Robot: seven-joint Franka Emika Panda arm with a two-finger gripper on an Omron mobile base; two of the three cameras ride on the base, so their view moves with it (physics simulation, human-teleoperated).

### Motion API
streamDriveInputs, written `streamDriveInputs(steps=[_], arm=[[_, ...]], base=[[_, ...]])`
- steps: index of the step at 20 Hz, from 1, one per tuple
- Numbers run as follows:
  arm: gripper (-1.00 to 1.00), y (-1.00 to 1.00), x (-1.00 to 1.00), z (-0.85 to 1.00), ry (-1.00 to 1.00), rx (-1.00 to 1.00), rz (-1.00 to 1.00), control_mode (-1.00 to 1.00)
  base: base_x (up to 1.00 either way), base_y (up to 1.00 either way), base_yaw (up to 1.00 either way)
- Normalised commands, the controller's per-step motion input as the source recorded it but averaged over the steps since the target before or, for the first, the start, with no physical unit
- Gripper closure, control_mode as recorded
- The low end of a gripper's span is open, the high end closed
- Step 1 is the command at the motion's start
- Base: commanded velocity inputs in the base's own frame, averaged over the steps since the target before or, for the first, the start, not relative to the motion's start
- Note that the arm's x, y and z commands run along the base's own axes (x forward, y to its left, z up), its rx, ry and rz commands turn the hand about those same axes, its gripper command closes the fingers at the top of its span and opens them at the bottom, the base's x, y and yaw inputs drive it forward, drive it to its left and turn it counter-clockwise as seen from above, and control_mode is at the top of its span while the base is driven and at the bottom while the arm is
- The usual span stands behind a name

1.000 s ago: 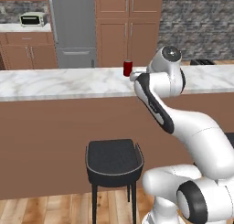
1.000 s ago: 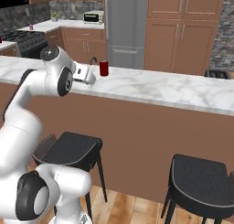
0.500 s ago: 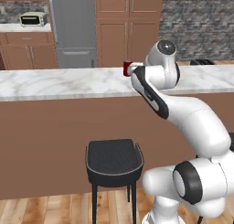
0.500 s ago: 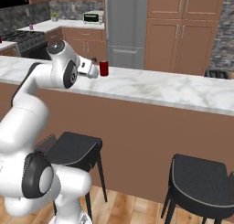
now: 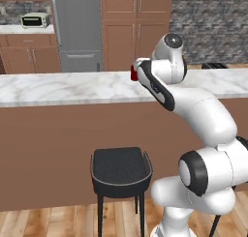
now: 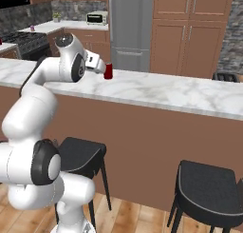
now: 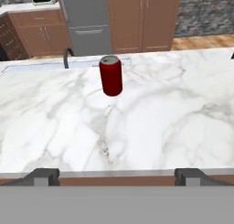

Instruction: Four empty soda cans are scattered around the kitchen. Gather all the cans and cluster them next to the stove for recycling.

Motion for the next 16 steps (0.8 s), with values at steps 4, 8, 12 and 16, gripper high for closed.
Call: streamDriveInputs(steps=[4,8,12,16], arm=[[-1.0,-0.01,0.38,0.08,0.0,0.0,0.0,-1.0],[-1.0,0.0,0.35,0.04,0.0,0.0,0.0,-1.0],[-1.0,0.0,0.25,0.0,0.0,0.0,0.0,-1.0],[-1.0,0.0,0.18,0.0,0.0,0.0,0.0,-1.0]], base=[[0.0,0.0,0.0],[0.0,0.0,0.0],[0.0,0.0,0.0],[0.0,0.0,0.0]])
